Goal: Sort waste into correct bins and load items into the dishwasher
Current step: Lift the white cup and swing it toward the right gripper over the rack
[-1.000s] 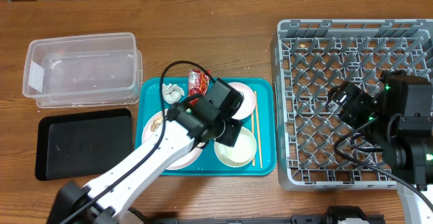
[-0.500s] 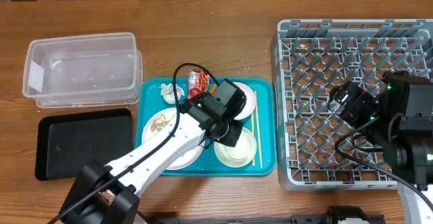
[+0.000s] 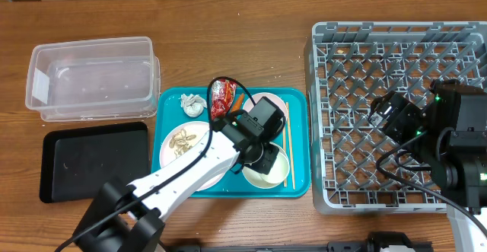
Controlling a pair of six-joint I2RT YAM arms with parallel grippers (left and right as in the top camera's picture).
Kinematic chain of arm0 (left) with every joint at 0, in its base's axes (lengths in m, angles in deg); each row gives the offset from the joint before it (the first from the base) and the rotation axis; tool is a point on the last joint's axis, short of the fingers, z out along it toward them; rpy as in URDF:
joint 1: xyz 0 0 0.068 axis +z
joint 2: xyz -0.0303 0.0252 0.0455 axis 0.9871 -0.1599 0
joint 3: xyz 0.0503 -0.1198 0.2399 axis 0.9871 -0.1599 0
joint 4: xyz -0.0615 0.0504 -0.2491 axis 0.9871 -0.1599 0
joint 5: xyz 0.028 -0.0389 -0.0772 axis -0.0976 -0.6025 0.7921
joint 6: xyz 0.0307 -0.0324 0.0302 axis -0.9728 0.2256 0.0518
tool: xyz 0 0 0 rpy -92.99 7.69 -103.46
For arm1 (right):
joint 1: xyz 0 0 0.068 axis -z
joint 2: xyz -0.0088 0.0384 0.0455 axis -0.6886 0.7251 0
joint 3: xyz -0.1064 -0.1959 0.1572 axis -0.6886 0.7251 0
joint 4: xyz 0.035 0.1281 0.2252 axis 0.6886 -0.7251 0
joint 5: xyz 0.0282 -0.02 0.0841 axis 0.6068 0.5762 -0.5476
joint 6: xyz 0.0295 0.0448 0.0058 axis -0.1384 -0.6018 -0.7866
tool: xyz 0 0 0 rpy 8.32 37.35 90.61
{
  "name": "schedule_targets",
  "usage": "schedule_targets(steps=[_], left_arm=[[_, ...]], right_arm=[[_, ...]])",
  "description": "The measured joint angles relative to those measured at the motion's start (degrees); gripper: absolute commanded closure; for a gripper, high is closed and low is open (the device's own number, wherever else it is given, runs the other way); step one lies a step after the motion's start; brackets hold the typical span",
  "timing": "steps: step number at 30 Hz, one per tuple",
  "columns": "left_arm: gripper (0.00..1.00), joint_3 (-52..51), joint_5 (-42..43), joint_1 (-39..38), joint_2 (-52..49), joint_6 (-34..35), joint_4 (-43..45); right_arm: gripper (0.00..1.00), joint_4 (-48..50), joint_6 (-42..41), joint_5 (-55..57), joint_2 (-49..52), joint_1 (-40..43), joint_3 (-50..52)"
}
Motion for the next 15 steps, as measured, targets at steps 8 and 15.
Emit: schedule_targets(steps=[8, 15], left_arm=[[0.96, 2.6, 0.02, 0.44, -1.11, -0.39, -2.67], [0.96, 18.29, 0.35, 4.66, -0.66, -0.42, -12.2]], right_arm=[[0.0, 0.0, 0.02, 0.26, 0.0, 0.0, 0.0], [0.0, -0.17, 1.53, -0.39, 0.0, 0.0, 0.0]])
